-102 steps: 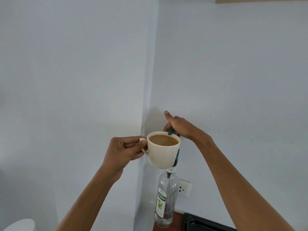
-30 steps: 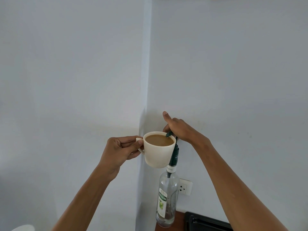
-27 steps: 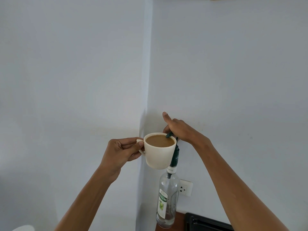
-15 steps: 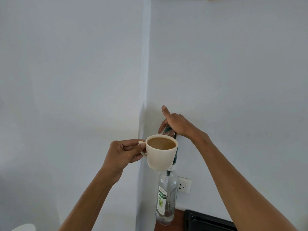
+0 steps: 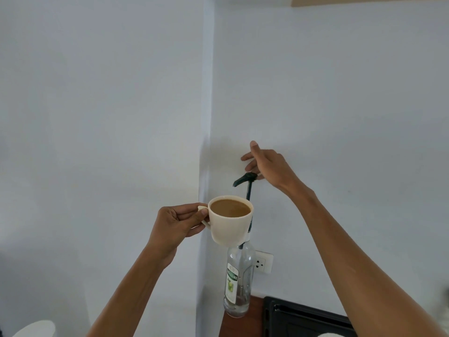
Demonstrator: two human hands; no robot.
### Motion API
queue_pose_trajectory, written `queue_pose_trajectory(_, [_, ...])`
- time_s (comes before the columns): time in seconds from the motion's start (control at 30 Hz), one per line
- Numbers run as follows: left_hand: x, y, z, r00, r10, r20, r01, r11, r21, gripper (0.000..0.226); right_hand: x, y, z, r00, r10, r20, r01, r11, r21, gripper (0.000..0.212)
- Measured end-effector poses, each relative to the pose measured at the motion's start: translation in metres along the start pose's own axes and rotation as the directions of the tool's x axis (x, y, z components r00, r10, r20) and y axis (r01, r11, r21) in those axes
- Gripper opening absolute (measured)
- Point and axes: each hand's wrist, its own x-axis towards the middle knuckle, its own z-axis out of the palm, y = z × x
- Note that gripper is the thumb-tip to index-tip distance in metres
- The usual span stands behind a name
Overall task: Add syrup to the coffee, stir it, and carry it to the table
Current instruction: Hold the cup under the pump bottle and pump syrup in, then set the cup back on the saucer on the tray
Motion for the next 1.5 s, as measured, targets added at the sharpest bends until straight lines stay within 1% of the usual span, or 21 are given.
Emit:
queue_pose_trajectory(0.1, [-0.007,-0.002,0.007,1.0,-0.006,0.003,0.006,1.0,-0.006,0.017,-0.032,0.008,-0.018,0.995,-0.035,-0.089,0.034,0.999,-0.013,0.056])
queue_pose_trajectory(0.17, [-0.012,-0.004,0.013,1.0,-0.009,0.015,0.009,1.0,-0.002,0.024,-0.057,0.014,-0.029,0.993,-0.029,-0.116,0.029,1.0,-0.005,0.055])
queue_pose_trajectory(0.27, [-0.019,-0.011,0.025,0.999,-0.017,0.031,0.017,1.0,0.0,0.027,-0.095,0.024,-0.042,0.997,0.019,-0.075,-0.015,0.999,0.046,0.058])
queue_pose_trajectory(0.4, [-0.029,-0.022,0.043,0.998,-0.043,0.036,0.042,0.999,0.012,0.015,-0.139,0.037,-0.051,0.997,0.079,0.003,-0.079,0.993,0.084,0.066])
queue_pose_trajectory(0.53, [-0.04,-0.032,0.064,0.997,-0.066,0.045,0.066,0.998,0.014,0.018,-0.173,0.048,-0.06,0.989,0.133,0.063,-0.139,0.984,0.112,0.067])
queue_pose_trajectory(0.67, [-0.051,-0.046,0.089,0.994,-0.089,0.065,0.089,0.996,0.003,0.021,-0.205,0.062,-0.07,0.982,0.161,0.101,-0.173,0.976,0.13,0.062])
queue_pose_trajectory(0.77, [-0.06,-0.057,0.109,0.991,-0.104,0.09,0.104,0.995,0.0,0.027,-0.227,0.075,-0.075,0.975,0.176,0.132,-0.193,0.973,0.13,0.064])
queue_pose_trajectory(0.93, [-0.073,-0.083,0.14,0.983,-0.142,0.113,0.146,0.989,-0.029,0.025,-0.257,0.101,-0.08,0.982,0.156,0.105,-0.17,0.974,0.151,0.055])
queue_pose_trajectory(1.07, [-0.081,-0.108,0.158,0.972,-0.184,0.144,0.187,0.982,-0.013,0.025,-0.278,0.123,-0.089,0.981,0.179,0.073,-0.188,0.97,0.155,0.055])
queue_pose_trajectory(1.17, [-0.085,-0.126,0.171,0.962,-0.221,0.161,0.229,0.973,-0.033,0.012,-0.29,0.141,-0.096,0.976,0.208,0.065,-0.215,0.965,0.15,0.057])
queue_pose_trajectory(1.27, [-0.09,-0.145,0.181,0.951,-0.241,0.192,0.25,0.968,-0.026,0.019,-0.3,0.157,-0.101,0.971,0.232,0.06,-0.238,0.961,0.139,0.061])
queue_pose_trajectory(1.4, [-0.096,-0.172,0.192,0.936,-0.27,0.226,0.282,0.959,-0.025,0.02,-0.315,0.182,-0.105,0.956,0.282,0.074,-0.291,0.945,0.149,0.065])
queue_pose_trajectory(1.5, [-0.1,-0.192,0.199,0.925,-0.301,0.234,0.312,0.95,-0.012,0.02,-0.328,0.2,-0.105,0.946,0.312,0.088,-0.322,0.933,0.161,0.063])
